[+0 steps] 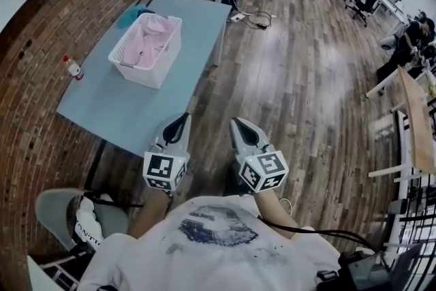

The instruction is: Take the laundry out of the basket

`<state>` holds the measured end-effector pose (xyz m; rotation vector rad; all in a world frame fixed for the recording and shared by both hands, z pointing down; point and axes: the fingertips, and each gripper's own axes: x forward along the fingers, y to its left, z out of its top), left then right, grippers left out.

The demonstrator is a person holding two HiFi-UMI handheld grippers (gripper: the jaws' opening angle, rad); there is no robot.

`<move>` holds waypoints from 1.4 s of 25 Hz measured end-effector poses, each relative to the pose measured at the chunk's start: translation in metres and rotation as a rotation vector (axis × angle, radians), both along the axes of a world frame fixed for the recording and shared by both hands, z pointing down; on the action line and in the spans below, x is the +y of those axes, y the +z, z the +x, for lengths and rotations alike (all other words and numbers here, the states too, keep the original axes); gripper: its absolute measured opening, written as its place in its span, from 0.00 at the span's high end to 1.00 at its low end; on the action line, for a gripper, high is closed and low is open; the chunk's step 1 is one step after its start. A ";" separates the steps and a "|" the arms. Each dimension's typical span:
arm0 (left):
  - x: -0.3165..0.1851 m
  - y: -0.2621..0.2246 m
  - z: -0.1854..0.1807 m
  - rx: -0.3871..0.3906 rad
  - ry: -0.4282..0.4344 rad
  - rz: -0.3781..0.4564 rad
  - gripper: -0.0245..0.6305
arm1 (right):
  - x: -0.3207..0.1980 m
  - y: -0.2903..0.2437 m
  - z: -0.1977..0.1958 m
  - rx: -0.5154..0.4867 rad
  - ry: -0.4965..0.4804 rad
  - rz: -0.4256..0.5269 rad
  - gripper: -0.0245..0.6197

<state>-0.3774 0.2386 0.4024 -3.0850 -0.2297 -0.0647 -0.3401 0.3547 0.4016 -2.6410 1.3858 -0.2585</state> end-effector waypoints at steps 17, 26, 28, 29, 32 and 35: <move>-0.098 -0.005 0.283 -0.075 -0.473 0.006 0.98 | -0.128 0.001 0.328 -0.052 -0.491 -0.014 0.97; -0.140 0.016 0.306 -0.159 -0.666 -0.011 0.98 | -0.192 0.020 0.368 -0.115 -0.692 -0.021 0.97; -0.148 0.019 0.305 -0.164 -0.693 -0.012 0.98 | -0.205 0.021 0.371 -0.113 -0.720 -0.020 0.97; -0.153 0.019 0.304 -0.162 -0.707 -0.013 0.98 | -0.211 0.022 0.372 -0.111 -0.732 -0.020 0.97; -0.168 0.021 0.302 -0.151 -0.745 -0.022 0.98 | -0.229 0.022 0.378 -0.100 -0.752 -0.028 0.97; -0.188 0.024 0.297 -0.138 -0.777 -0.035 0.98 | -0.250 0.022 0.382 -0.089 -0.768 -0.037 0.97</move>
